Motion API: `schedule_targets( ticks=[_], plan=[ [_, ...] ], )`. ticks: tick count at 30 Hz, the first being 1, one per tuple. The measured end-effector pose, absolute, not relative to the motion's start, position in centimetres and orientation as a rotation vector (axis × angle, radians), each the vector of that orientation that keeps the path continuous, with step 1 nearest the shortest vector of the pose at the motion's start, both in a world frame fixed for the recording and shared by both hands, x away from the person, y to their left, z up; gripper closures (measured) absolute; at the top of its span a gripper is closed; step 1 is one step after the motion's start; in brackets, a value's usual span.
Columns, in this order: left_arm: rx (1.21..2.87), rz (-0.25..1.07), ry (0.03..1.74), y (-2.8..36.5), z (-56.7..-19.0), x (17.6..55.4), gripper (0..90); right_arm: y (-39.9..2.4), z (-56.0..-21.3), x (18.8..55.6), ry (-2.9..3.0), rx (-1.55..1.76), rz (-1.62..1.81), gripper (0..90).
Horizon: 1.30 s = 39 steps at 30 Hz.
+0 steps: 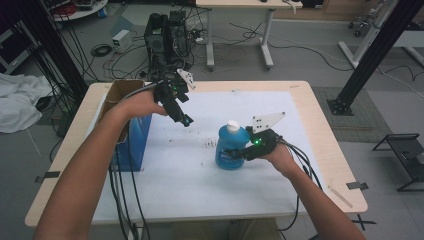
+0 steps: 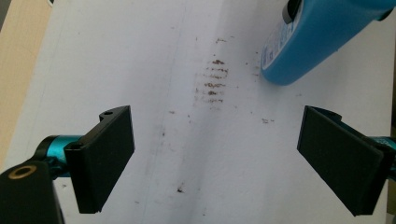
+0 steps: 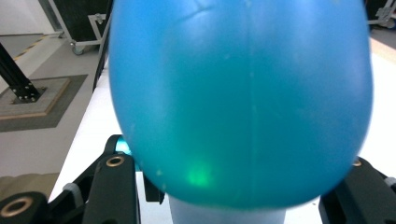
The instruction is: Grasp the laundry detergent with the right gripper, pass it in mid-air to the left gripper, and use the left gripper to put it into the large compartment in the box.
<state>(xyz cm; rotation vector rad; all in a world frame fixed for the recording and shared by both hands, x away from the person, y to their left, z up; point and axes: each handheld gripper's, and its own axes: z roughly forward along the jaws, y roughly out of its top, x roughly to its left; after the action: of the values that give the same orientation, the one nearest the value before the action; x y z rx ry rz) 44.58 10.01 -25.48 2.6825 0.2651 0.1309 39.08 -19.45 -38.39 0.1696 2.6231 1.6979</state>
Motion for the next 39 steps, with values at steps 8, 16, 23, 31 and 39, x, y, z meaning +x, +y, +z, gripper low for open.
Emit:
schedule_targets(
  ticks=[8, 16, 23, 31, 39],
  plan=[
    [2.683, 0.130, 0.244, 9.7, -24.6, 43.4, 11.0, -20.6, -36.4, 39.0, 2.601, 0.170, 1.700, 44.6],
    [2.660, 0.098, 0.191, 8.7, -22.6, 41.1, 11.0, -20.9, -34.8, 38.2, 2.629, 0.161, 1.684, 44.8],
    [2.705, 0.099, 0.113, 7.5, -21.2, 39.3, 11.0, -21.1, -33.7, 37.6, 2.704, 0.159, 1.632, 44.7],
    [2.761, 0.085, 0.060, 5.9, -19.9, 37.6, 11.0, -20.7, -32.9, 37.6, 2.710, 0.062, 1.592, 44.6],
    [2.814, 0.061, 0.000, 3.6, -19.1, 36.3, 11.0, -19.8, -32.4, 37.3, 2.748, 0.074, 1.571, 44.6]
  ],
)
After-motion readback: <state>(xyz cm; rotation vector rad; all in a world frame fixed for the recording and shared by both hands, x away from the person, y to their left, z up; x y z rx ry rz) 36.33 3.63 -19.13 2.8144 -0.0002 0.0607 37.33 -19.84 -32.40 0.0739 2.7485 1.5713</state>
